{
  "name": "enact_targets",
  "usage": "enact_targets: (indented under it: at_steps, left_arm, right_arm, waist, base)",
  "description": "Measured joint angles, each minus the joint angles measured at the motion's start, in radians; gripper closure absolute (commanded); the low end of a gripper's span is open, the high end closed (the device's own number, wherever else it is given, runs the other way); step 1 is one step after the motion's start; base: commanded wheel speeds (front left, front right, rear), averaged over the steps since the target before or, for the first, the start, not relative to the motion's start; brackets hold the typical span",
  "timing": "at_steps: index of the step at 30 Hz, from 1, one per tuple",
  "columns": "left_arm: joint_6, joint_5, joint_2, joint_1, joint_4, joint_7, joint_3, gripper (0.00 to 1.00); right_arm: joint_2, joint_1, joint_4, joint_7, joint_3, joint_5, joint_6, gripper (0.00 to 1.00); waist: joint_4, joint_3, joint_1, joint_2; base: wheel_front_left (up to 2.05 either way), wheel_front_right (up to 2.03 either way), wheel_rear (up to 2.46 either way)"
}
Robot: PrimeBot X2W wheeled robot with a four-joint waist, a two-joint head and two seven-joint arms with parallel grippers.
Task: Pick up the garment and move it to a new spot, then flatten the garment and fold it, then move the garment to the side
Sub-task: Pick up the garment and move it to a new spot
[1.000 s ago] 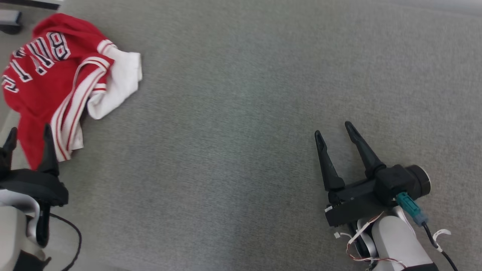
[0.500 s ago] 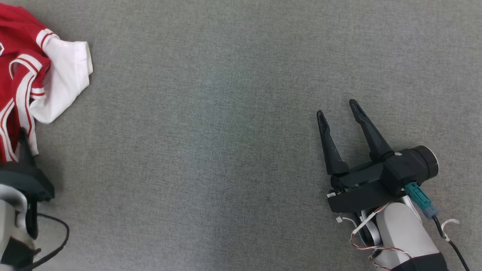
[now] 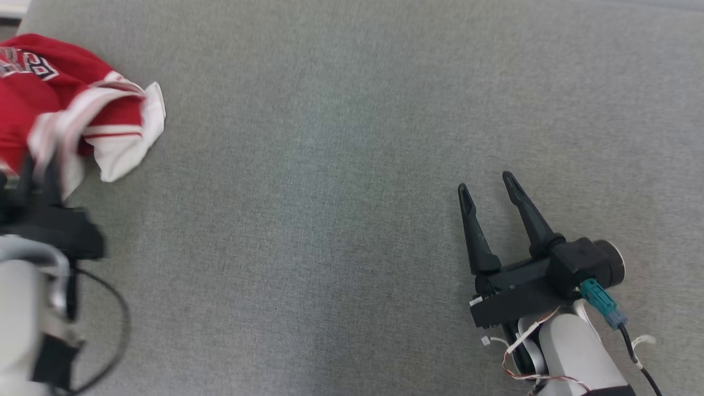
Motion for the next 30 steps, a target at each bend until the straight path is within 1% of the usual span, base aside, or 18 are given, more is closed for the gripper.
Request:
enact_targets:
  at_steps: [4,6,11,14,20,25,27,29,30]
  left_arm:
    - [-0.007,0.038,-0.073,0.035,-0.084,0.0,-0.045,1.0]
    - [-0.009,0.045,-0.111,0.057,-0.105,0.0,-0.069,1.0]
    - [-0.017,0.028,-0.224,0.104,-0.121,0.0,-0.136,1.0]
    - [-0.018,0.003,-0.271,0.114,-0.126,0.0,-0.169,1.0]
    - [-0.024,-0.059,-0.31,0.086,-0.175,0.0,-0.309,1.0]
    - [-0.024,-0.173,-0.313,0.047,-0.227,0.0,-0.464,1.0]
    - [-0.011,-0.206,-0.314,0.04,-0.239,0.0,-0.521,1.0]
    - [0.011,-0.232,-0.314,0.035,-0.245,0.0,-0.57,1.0]
    - [0.021,-0.236,-0.314,0.031,-0.246,0.0,-0.589,0.9]
  right_arm:
    - [0.013,0.022,0.016,0.0,-0.015,0.019,0.0,0.0]
    - [0.017,0.026,0.024,0.0,-0.017,0.026,0.0,0.0]
    - [0.024,0.047,0.035,0.0,-0.029,0.035,0.0,0.0]
    - [0.025,0.056,0.039,0.0,-0.029,0.037,0.0,0.0]
    - [0.027,0.075,0.039,0.0,-0.031,0.064,0.0,0.0]
    - [0.027,0.085,0.04,0.0,-0.028,0.09,0.0,0.0]
    - [0.027,0.093,0.039,0.0,-0.025,0.098,0.0,0.0]
    - [0.027,0.098,0.038,0.0,-0.024,0.105,0.0,0.0]
    - [0.027,0.098,0.037,0.0,-0.024,0.107,0.0,0.0]
  waist:
    - [-0.015,-0.041,0.0,0.0]
    - [-0.028,-0.059,-0.0001,-0.0002]
    - [-0.084,-0.093,-0.0001,-0.0001]
    - [-0.126,-0.11,-0.0002,-0.0002]
    - [-0.225,-0.137,-0.0002,-0.0001]
    - [-0.313,-0.152,-0.0001,-0.0002]
    - [-0.346,-0.157,-0.0001,-0.0001]
    - [-0.378,-0.161,-0.0001,-0.0002]
    - [-0.392,-0.162,0.0,-0.0002]
  base:
    - [0.0,0.0,0.0]
    - [0.0,0.0,0.0]
    - [0.0,0.0,0.0]
    - [0.0,0.0,0.0]
    - [0.0,0.0,0.0]
    - [0.0,0.0,0.0]
    - [0.0,0.0,0.0]
    - [0.0,0.0,0.0]
    - [0.0,0.0,0.0]
